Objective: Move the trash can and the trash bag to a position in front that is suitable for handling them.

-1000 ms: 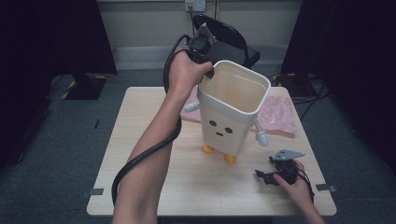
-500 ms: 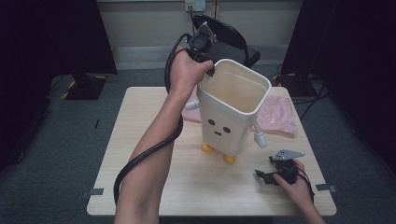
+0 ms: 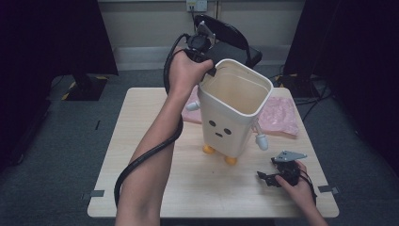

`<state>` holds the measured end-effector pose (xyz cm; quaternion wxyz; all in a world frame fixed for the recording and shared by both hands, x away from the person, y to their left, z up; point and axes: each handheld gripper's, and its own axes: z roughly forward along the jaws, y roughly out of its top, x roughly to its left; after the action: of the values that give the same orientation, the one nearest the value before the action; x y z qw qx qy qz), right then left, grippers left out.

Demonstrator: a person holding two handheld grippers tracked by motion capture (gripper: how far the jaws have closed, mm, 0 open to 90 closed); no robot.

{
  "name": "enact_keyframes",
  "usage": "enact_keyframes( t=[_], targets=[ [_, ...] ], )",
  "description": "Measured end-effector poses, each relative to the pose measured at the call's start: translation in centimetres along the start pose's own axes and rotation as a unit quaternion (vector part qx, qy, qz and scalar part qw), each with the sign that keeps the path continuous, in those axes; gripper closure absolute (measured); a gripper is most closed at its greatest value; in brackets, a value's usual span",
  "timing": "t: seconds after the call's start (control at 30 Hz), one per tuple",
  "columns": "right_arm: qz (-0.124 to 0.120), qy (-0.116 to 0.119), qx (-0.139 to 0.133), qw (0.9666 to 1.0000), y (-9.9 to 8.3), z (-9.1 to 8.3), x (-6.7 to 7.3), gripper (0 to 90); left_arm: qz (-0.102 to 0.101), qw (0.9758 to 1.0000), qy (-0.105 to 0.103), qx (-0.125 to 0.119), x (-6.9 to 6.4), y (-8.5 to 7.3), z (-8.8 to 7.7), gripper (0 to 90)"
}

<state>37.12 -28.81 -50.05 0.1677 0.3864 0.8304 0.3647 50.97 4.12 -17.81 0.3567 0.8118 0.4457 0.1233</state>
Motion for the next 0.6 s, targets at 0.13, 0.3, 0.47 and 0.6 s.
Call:
enact_keyframes(
  t=[0.13, 0.3, 0.47, 0.6],
  targets=[
    [0.000, 0.000, 0.000, 1.0000, 0.00, 0.00, 0.00, 13.1, -0.009, 0.9999, -0.010, -0.007, 0.46, -0.21, -0.02, 79.8],
    [0.000, 0.000, 0.000, 1.0000, 0.00, 0.00, -0.01, 13.1, -0.011, 0.9998, -0.016, -0.009, 0.64, -0.45, 0.13, 79.8],
    [0.000, 0.000, 0.000, 1.0000, 0.00, 0.00, -0.01, 13.1, -0.002, 1.0000, -0.005, -0.006, -0.04, -0.36, 0.17, 79.9],
    [0.000, 0.000, 0.000, 1.0000, 0.00, 0.00, -0.01, 13.0, 0.004, 1.0000, 0.003, 0.001, -0.03, -0.45, 0.58, 80.3]
  ],
)
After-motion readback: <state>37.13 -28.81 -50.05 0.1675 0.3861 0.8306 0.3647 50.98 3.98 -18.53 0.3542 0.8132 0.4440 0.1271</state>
